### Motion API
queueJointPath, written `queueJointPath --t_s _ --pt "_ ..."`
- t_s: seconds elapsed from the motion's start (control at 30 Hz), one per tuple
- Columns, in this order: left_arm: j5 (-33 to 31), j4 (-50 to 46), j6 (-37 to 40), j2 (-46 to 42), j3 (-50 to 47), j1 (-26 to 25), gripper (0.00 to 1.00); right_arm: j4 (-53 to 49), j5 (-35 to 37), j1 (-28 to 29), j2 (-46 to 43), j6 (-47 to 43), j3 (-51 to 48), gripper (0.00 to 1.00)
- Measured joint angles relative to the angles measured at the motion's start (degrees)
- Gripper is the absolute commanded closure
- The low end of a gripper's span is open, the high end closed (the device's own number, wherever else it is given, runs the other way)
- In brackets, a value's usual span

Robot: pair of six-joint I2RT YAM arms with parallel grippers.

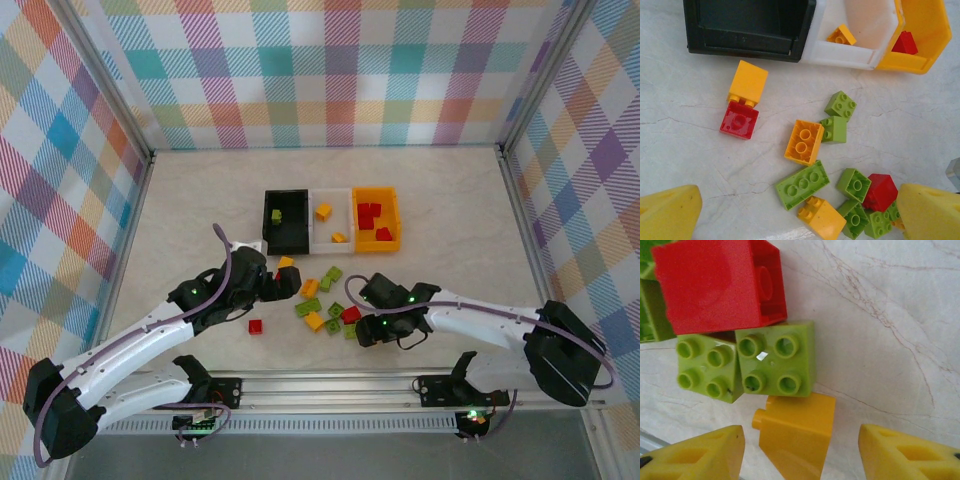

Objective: Sort the legos into containers by color

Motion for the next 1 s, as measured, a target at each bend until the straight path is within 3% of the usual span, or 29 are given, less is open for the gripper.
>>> queueJointPath --t_s 0.37,0.63,0.8,1.0 --pt "-0.59 0.02 -0.59 0.28 -0.48 0.46 0.0 2.25 0.02 0.0 1.07 0.02 -0.09 0.71" --pt "-0.63 -0.02 -0.61 0.39 -1.31 0.79 0.0 -3.15 2.32 0.0 -3.74 -1.07 1.88 0.74" --pt "-1.11 -0.42 -1.05 0.22 -2.45 0.94 0.0 -5.68 4.0 -1.62 -2.54 -4.55 12.63 0.75" --pt "-1.88 -1.6 -2.34 -2.25 -4.66 1.22 0.0 -1.07 5.18 -7.45 13.55 -9.62 32.17 0.74"
